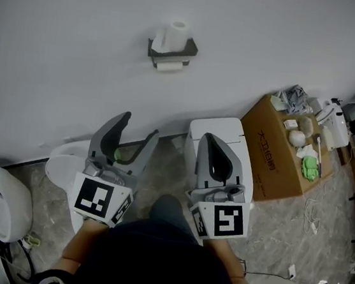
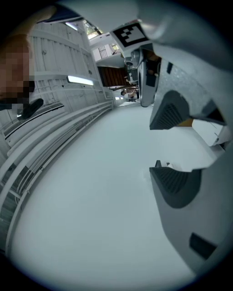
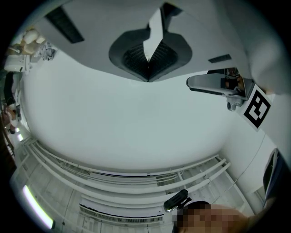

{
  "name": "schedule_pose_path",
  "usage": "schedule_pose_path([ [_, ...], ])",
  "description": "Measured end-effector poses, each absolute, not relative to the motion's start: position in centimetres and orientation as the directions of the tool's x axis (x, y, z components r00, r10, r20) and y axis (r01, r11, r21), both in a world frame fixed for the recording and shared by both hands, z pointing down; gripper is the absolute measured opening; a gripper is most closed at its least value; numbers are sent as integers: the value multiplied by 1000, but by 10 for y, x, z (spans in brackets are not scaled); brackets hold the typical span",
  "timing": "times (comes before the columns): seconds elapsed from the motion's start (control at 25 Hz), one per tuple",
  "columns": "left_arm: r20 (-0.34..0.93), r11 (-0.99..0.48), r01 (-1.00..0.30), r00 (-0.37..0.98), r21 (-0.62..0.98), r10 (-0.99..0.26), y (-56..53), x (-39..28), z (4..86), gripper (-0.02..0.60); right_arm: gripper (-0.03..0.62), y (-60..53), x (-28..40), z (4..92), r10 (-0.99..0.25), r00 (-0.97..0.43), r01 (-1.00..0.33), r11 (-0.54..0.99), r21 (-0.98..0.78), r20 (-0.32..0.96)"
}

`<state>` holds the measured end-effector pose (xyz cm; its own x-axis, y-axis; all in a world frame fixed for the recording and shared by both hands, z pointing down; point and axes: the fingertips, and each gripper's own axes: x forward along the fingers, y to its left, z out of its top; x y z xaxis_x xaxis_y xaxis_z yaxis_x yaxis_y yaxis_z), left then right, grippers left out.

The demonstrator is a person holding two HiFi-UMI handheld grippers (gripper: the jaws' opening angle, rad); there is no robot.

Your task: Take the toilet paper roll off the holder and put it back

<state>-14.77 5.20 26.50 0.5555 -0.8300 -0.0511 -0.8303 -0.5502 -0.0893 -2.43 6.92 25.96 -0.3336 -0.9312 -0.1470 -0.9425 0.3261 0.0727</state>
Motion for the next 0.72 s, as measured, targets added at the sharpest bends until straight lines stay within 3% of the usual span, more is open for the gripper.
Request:
schedule_pose_path([
  [0.72, -51, -564, -822, 568, -80, -821, -4, -134, 267, 241, 15, 11, -17, 257, -925, -351, -935, 339, 100, -145],
])
